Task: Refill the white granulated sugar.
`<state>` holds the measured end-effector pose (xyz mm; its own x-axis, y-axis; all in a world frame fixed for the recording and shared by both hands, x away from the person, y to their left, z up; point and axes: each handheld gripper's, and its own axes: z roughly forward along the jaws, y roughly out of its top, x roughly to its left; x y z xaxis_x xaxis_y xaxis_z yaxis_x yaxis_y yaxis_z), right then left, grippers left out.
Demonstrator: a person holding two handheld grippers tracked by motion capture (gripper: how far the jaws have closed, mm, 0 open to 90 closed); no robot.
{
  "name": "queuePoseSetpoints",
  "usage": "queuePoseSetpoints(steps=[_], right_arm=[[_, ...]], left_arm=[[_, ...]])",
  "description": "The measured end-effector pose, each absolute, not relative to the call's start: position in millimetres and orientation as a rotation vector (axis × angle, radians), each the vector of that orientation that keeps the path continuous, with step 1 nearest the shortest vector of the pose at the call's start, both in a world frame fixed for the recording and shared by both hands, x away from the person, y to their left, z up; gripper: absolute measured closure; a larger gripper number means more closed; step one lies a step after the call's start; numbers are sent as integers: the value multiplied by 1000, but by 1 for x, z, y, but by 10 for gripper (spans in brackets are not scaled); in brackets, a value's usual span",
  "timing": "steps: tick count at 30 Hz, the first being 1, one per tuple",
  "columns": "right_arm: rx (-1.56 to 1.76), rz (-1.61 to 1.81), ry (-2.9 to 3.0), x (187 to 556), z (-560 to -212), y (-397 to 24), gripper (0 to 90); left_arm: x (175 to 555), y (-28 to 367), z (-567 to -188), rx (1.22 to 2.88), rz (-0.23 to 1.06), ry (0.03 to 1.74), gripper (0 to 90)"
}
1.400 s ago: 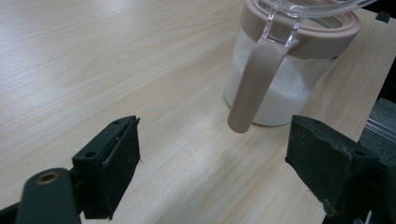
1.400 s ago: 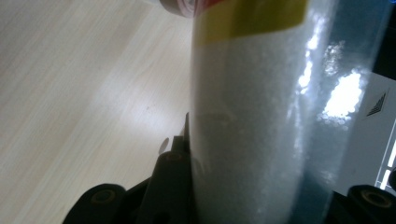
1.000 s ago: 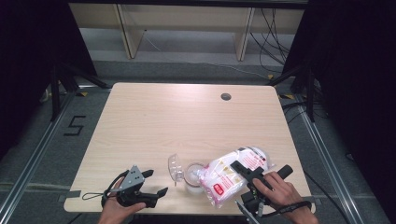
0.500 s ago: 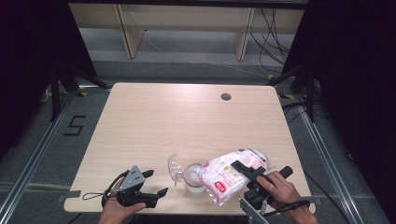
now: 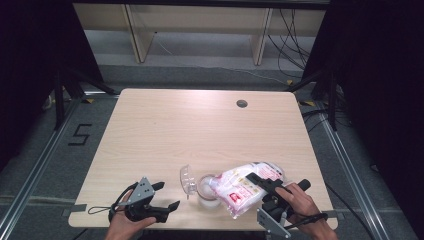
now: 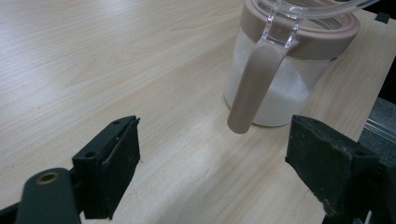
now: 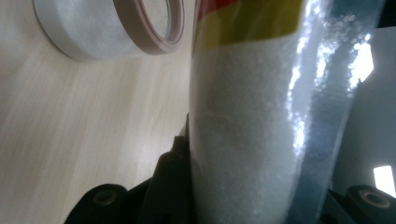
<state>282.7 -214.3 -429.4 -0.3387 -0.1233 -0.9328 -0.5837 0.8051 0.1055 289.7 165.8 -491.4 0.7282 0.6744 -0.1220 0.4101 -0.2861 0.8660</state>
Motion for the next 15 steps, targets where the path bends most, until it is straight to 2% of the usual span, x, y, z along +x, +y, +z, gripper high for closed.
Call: queuePoseSetpoints(steps=[15], right_arm=[[-429, 683, 1944, 290, -435, -219, 790]], left_arm=[[290, 166, -491, 1922, 331, 833, 169]])
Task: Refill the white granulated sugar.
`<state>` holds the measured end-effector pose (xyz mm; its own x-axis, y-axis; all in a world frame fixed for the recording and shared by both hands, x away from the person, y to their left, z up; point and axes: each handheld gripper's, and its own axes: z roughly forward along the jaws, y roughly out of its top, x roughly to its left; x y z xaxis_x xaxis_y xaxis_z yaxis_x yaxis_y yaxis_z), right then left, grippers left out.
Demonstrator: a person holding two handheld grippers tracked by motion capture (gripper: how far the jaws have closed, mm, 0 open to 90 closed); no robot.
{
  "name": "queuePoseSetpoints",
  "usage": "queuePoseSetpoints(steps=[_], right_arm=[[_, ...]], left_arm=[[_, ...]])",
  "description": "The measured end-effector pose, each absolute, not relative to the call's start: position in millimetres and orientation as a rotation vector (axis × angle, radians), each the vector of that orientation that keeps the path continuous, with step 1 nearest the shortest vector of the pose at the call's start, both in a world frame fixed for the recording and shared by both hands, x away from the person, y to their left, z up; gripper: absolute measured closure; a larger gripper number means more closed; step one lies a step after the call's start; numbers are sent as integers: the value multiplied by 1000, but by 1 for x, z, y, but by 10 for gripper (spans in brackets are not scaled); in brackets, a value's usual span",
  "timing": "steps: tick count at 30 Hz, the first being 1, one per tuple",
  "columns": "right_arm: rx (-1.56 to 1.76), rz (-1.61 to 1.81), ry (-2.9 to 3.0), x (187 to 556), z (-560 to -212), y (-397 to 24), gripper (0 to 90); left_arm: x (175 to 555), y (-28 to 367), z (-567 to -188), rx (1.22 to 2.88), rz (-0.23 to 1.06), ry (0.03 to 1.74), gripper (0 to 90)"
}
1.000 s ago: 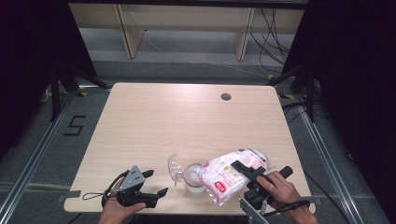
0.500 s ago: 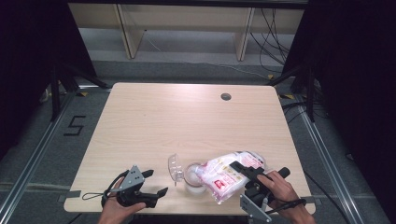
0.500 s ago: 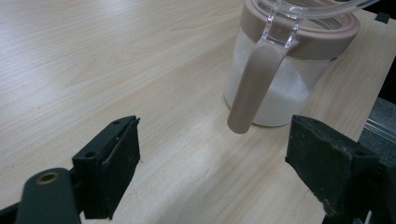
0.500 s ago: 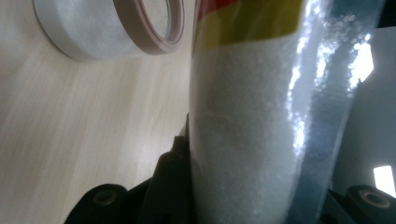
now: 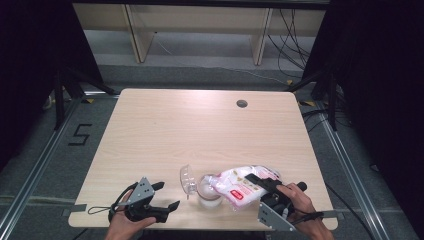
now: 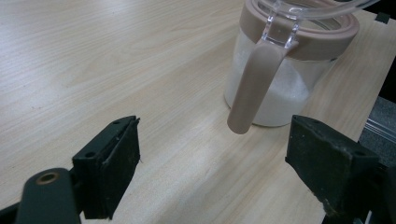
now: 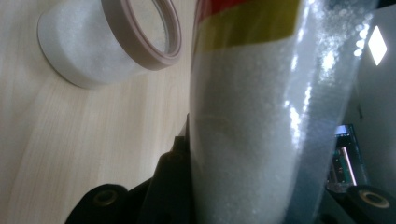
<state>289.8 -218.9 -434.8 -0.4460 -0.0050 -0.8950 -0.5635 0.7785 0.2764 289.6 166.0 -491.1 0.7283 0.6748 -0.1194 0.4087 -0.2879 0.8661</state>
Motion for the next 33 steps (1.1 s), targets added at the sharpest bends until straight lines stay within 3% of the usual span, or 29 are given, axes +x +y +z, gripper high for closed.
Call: queuePoseSetpoints(steps=[33], right_arm=[[81, 1104, 2060, 321, -454, -239, 817]], left_arm=[[291, 167, -491, 1938, 343, 806, 169]])
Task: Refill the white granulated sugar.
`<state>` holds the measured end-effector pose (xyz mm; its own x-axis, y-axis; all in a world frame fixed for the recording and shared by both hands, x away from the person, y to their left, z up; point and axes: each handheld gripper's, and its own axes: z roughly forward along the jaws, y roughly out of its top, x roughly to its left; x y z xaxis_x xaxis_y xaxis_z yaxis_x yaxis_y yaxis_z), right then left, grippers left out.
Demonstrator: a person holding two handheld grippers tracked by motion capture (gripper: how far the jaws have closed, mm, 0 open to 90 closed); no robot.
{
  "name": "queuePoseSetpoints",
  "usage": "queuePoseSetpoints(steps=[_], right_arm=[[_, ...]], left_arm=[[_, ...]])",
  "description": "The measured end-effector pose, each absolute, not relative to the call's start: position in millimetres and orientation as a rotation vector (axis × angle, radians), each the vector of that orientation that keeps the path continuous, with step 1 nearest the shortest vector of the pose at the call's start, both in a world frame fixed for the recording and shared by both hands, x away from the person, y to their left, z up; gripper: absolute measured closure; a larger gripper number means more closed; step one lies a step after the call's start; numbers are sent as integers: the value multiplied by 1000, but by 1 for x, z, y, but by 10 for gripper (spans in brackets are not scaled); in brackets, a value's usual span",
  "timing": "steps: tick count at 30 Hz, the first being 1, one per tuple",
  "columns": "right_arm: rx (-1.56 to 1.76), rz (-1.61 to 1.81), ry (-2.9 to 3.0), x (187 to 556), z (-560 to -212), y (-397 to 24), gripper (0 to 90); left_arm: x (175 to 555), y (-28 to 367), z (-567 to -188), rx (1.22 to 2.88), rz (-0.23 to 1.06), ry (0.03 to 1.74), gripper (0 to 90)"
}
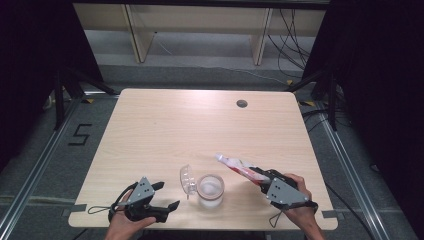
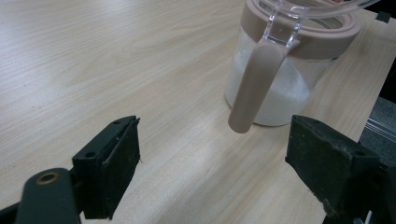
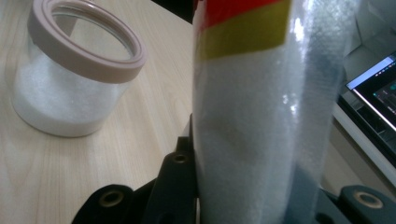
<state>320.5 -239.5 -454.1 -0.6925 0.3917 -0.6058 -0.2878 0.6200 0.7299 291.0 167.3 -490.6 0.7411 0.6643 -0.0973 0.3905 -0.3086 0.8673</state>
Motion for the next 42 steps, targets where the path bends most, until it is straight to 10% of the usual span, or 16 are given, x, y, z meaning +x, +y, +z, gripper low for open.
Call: queuePoseSetpoints(steps=[42], right_arm=[[624, 1291, 2063, 337, -476, -266, 811]], left_arm=[[291, 167, -490, 1936, 343, 804, 169]])
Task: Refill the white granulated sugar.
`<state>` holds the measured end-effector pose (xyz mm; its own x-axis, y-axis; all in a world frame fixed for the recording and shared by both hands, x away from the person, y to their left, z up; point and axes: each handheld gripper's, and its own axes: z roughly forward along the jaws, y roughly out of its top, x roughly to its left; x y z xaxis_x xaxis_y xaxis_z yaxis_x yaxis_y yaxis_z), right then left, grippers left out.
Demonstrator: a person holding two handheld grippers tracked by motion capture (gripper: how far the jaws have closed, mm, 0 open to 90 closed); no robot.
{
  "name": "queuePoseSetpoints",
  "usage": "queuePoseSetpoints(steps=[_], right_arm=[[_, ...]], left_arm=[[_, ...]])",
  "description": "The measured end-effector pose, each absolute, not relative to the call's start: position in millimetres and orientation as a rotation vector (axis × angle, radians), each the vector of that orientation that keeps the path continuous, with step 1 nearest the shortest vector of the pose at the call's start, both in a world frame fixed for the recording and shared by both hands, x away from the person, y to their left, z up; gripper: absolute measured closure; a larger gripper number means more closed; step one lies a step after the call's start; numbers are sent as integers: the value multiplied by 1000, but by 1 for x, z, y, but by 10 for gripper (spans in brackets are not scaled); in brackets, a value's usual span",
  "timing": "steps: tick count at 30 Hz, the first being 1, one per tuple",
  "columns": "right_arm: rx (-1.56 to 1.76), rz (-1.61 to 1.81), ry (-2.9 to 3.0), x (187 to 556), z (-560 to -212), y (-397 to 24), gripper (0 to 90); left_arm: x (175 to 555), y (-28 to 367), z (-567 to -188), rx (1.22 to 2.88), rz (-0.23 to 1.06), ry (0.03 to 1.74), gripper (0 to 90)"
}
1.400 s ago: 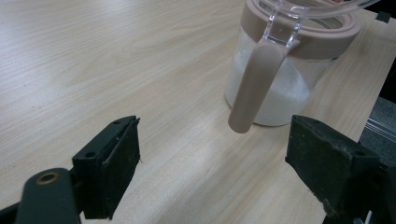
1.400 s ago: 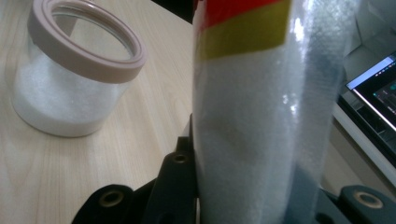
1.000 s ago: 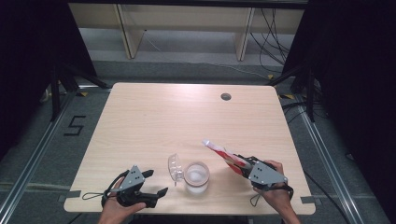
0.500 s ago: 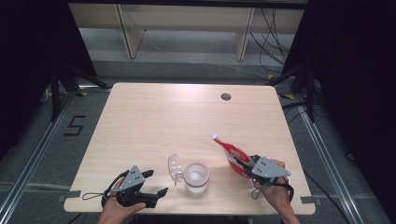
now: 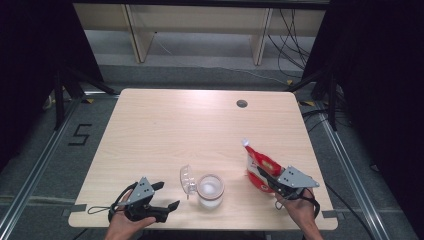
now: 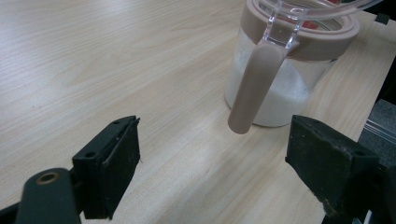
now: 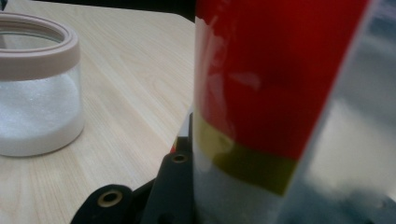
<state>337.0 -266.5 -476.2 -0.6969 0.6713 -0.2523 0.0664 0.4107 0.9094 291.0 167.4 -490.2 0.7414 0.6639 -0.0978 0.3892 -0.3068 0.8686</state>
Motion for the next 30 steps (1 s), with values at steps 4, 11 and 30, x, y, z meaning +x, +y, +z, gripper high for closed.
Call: queuePoseSetpoints(steps=[4, 11, 30], right_arm=[[658, 1309, 2055, 336, -478, -268, 807], [663, 1332, 2045, 336, -480, -273, 782], [833, 1434, 1938, 316, -473, -277, 461]], left_arm=[[291, 167, -490, 1935, 342, 805, 169], [290, 167, -490, 1925, 342, 810, 169], [290, 167, -490, 1925, 336, 830, 169]])
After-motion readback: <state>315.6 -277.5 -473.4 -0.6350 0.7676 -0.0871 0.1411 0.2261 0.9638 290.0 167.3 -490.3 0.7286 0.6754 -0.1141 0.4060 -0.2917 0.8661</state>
